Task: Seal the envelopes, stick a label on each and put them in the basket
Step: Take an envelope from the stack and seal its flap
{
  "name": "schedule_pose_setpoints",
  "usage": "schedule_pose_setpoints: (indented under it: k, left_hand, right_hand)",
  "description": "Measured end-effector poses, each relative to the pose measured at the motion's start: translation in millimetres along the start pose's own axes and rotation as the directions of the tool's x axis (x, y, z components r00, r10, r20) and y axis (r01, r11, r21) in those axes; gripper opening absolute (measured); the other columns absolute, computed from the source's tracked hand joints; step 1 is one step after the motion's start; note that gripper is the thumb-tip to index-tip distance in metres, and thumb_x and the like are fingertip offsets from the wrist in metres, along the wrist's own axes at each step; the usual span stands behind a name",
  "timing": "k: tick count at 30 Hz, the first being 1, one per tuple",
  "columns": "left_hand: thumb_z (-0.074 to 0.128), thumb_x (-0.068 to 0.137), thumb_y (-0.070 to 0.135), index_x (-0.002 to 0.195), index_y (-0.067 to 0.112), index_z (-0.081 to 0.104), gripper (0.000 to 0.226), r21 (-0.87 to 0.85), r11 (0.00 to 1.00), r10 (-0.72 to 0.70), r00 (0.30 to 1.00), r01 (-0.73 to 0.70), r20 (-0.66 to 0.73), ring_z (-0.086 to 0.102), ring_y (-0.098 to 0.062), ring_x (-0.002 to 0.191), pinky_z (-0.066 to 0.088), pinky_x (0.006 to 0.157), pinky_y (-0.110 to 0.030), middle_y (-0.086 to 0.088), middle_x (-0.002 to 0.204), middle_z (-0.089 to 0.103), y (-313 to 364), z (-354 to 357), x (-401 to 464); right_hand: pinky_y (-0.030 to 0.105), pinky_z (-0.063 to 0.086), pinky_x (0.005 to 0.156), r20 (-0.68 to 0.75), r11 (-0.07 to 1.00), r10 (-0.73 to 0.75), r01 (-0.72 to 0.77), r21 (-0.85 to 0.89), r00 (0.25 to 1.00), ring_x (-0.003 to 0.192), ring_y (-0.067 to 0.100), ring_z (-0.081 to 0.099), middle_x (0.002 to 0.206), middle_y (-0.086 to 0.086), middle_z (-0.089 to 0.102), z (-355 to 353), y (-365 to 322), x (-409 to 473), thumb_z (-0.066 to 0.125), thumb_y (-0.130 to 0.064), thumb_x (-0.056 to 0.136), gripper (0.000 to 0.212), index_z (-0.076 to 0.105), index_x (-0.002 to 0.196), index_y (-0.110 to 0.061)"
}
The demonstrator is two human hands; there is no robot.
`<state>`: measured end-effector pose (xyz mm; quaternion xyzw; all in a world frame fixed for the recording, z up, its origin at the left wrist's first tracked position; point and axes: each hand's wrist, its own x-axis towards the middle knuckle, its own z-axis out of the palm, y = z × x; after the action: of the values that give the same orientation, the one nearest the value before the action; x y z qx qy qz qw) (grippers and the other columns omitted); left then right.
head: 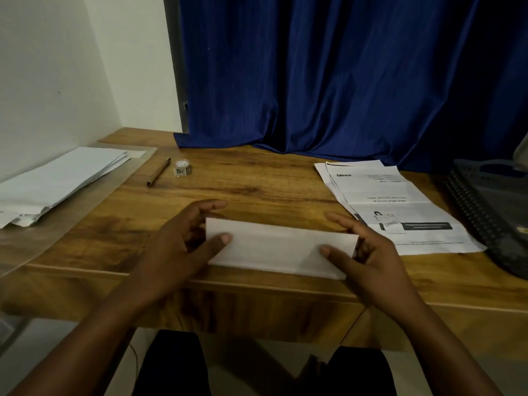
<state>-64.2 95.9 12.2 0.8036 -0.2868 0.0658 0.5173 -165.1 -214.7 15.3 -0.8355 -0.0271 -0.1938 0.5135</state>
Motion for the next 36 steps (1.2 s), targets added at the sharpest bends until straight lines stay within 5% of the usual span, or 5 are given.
schedule_pose_setpoints:
  k: [8,16,20,27,36]
  left_hand:
    - [0.073,0.08,0.054,0.149,0.042,0.032,0.081,0.363,0.932,0.021,1.0,-0.015,-0.013,0.046,-0.001,0.108,0.047,0.088,-0.028,0.013,0.139,0.043,-18,27,17]
    - [0.066,0.091,0.049,0.151,0.034,0.034,0.07,0.454,0.89,0.02,0.999,-0.037,0.043,0.039,-0.014,0.135,0.038,0.111,-0.045,0.01,0.152,0.037,-9,26,14]
    - [0.033,0.102,0.051,0.155,0.029,0.033,0.057,0.59,0.781,0.127,0.978,-0.202,0.165,0.016,-0.013,0.154,0.019,0.124,-0.047,0.007,0.166,0.023,4,35,6]
    - [0.007,0.096,0.05,0.163,0.022,0.006,0.073,0.707,0.613,0.042,0.908,-0.352,0.416,-0.01,-0.015,0.156,0.001,0.125,-0.054,0.0,0.17,0.001,13,67,-5]
    - [-0.012,0.093,0.064,0.163,0.022,0.002,0.082,0.749,0.587,-0.035,0.914,-0.308,0.403,-0.012,-0.008,0.154,-0.003,0.126,-0.037,0.002,0.17,-0.003,5,59,-4]
  right_hand:
    - [0.046,0.045,0.109,-0.133,0.9,0.052,-0.104,-0.422,0.99,0.137,0.016,0.043,0.151,-0.011,0.042,16,21,17,0.082,-0.049,0.076,0.089,0.029,0.147,-0.049]
    - [0.045,0.046,0.109,-0.102,0.857,0.049,-0.094,-0.507,0.994,0.137,0.016,0.042,0.15,-0.011,0.045,19,19,17,0.076,-0.048,0.083,0.073,0.041,0.146,-0.041]
    - [0.043,0.043,0.11,-0.118,0.843,-0.04,-0.03,-0.537,0.992,0.137,0.015,0.042,0.152,-0.009,0.045,25,9,11,0.066,-0.054,0.088,0.064,0.042,0.146,-0.038]
    - [0.039,0.0,0.126,0.337,0.706,-0.04,0.265,-0.656,0.941,0.154,0.005,-0.003,0.169,-0.008,0.01,75,-20,-4,0.009,-0.068,0.097,0.075,0.008,0.161,-0.028]
    - [0.028,-0.011,0.119,0.377,0.69,0.124,0.194,-0.698,0.918,0.148,-0.002,-0.015,0.168,-0.01,-0.007,64,-9,-2,0.008,-0.092,0.08,0.105,-0.001,0.161,-0.026]
